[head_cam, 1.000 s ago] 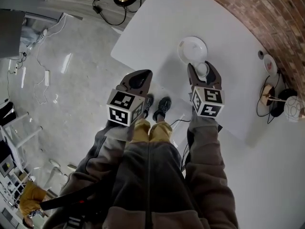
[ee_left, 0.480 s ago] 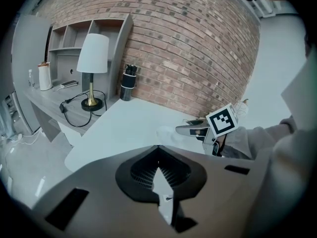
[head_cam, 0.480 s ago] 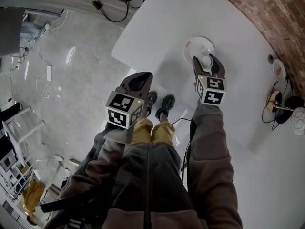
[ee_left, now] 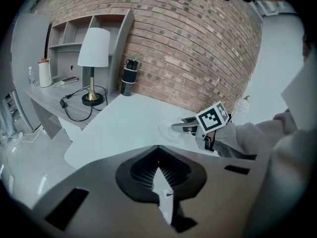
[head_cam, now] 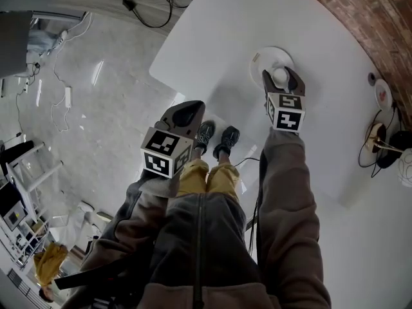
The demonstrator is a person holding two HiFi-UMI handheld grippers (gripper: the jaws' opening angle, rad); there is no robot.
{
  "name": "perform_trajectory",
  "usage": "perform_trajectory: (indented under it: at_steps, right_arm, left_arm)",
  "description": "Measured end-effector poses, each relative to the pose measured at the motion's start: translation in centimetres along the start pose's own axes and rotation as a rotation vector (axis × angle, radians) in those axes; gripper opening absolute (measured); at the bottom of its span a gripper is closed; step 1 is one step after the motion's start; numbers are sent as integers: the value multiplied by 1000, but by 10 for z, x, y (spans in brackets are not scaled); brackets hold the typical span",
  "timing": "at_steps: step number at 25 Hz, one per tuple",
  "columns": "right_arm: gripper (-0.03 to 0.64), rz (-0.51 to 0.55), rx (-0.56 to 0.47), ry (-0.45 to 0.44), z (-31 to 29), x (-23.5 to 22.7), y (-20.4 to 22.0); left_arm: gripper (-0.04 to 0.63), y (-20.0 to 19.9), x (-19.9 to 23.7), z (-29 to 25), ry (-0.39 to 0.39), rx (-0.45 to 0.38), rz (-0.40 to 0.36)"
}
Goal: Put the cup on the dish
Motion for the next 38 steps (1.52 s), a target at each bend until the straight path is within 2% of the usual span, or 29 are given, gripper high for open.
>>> perform_trajectory:
  at_steps: [11,27,31,32,34,38]
  right_arm:
    - [268,37,46,8,-14,-3,-4]
    - [270,82,122,-52,-21,-2,-8]
    - [272,89,103,-61,-16,-2,-14]
    - [304,87,98,-66,-13,-1,-15]
    - [322,73,85,-73,-2,0,-15]
    - [336,12,-10,-81,47,4,-23]
  left_arm:
    - [2,5,5,4,-9,2,8]
    - [2,12,6,13,-15,-8,10]
    - [2,16,7,16,-16,-10,12]
    - [2,16,7,17,-16,-13,13]
    - [2,13,5,20,-14,-23,12]
    - [2,-3,-2,28,-3,-67,-5]
Point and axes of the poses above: the fingertips, and each gripper's own axes: z backward along the fingers, x to its left, y out of its underside, the point moved 5 cm from there along z, backward along the fingers, and after that the axes turned 14 degrees about x, right-handed, at the moved point
